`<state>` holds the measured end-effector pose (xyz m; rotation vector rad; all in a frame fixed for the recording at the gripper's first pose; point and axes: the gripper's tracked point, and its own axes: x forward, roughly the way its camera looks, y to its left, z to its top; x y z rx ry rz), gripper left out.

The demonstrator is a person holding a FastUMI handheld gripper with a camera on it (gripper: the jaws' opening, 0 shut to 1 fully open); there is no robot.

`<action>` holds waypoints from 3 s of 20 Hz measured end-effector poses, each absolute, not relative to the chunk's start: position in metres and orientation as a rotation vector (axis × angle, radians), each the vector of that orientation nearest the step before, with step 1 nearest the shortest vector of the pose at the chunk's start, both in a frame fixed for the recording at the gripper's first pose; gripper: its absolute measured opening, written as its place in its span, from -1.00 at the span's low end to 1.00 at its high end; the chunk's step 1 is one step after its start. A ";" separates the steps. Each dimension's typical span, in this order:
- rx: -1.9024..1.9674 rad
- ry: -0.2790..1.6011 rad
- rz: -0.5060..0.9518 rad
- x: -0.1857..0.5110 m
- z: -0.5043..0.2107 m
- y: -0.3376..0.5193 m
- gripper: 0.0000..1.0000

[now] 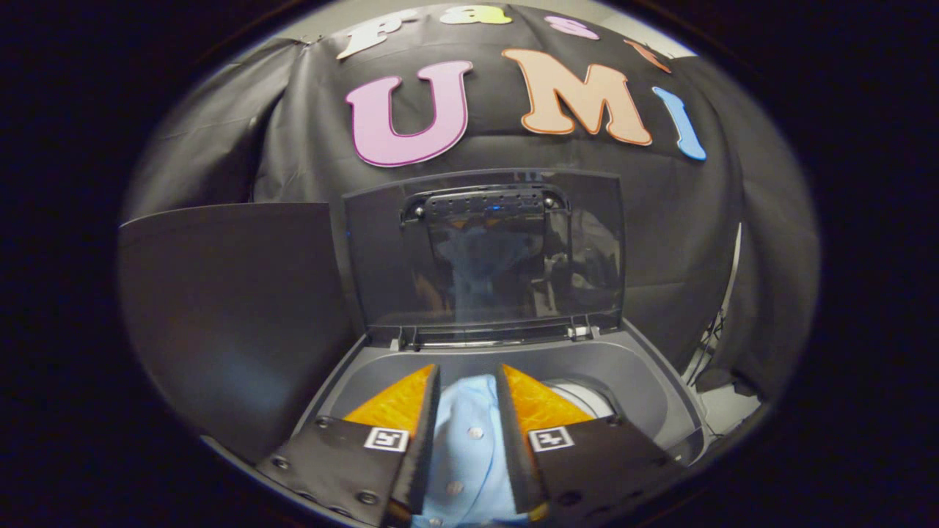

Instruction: Put the clothes into the washing machine and then close the washing machine lid.

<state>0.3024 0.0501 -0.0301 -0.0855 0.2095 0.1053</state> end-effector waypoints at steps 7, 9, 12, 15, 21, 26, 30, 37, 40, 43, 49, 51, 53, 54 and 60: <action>-0.097 0.243 0.127 0.287 -0.026 0.068 0.80; -0.119 0.214 0.125 0.283 -0.013 0.073 0.96; -0.119 0.152 0.146 0.278 0.013 0.086 0.96; -0.100 0.082 0.150 0.272 0.048 0.098 0.96; -0.084 -0.067 0.192 0.256 0.118 0.131 0.95; -0.131 -0.146 0.185 0.259 0.168 0.153 0.95; -0.202 -0.210 0.190 0.278 0.212 0.169 0.95; -0.281 -0.375 0.178 0.342 0.286 0.176 0.95; -0.226 -0.336 0.112 0.381 0.298 0.159 0.95; -0.178 -0.342 0.032 0.421 0.304 0.131 0.95; -0.098 -0.120 -0.016 0.489 0.218 0.094 0.92; -0.107 -0.069 -0.025 0.496 0.188 0.088 0.92; -0.111 -0.044 -0.016 0.499 0.170 0.088 0.94; -0.125 -0.007 -0.018 0.500 0.158 0.085 0.94; -0.150 0.062 0.007 0.498 0.126 0.080 0.99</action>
